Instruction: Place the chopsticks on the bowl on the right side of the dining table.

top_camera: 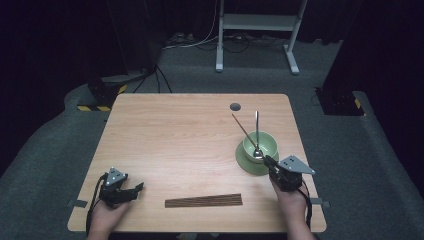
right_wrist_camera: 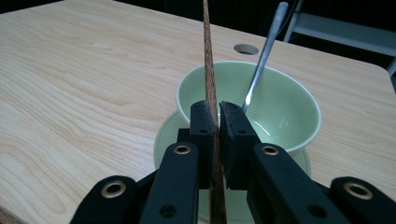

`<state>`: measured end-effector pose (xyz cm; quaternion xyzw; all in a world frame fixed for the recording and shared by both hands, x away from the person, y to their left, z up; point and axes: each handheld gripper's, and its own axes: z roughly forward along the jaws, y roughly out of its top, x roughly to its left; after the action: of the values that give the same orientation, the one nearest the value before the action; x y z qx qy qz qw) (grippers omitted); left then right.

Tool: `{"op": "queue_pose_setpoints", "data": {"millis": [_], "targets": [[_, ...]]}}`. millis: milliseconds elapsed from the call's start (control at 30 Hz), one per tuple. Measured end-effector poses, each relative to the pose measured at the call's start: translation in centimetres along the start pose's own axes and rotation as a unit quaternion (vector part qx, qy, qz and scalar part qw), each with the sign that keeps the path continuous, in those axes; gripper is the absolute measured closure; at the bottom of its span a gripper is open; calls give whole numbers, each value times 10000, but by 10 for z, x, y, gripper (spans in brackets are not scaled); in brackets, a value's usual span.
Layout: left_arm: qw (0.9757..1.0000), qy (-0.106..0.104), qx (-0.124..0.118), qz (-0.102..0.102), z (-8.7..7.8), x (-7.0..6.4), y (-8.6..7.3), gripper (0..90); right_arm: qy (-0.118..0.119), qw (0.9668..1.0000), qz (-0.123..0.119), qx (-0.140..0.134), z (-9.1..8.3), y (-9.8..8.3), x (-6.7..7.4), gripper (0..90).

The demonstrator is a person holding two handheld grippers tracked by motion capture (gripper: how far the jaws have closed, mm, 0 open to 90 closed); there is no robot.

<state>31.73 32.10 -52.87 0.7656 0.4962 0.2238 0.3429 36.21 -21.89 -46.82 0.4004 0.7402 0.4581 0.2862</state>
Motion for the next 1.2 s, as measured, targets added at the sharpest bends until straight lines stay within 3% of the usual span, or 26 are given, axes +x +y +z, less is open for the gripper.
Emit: {"op": "queue_pose_setpoints", "data": {"millis": [667, 1200], "targets": [[10000, 10, -6, 13, 0, 0, 0, 256, -144, 9993, 158, 313, 5, -7, -11, 843], [10000, 17, -10, 18, 0, -1, 0, 256, -177, 9990, 195, 353, 5, -8, -13, 836]]}}
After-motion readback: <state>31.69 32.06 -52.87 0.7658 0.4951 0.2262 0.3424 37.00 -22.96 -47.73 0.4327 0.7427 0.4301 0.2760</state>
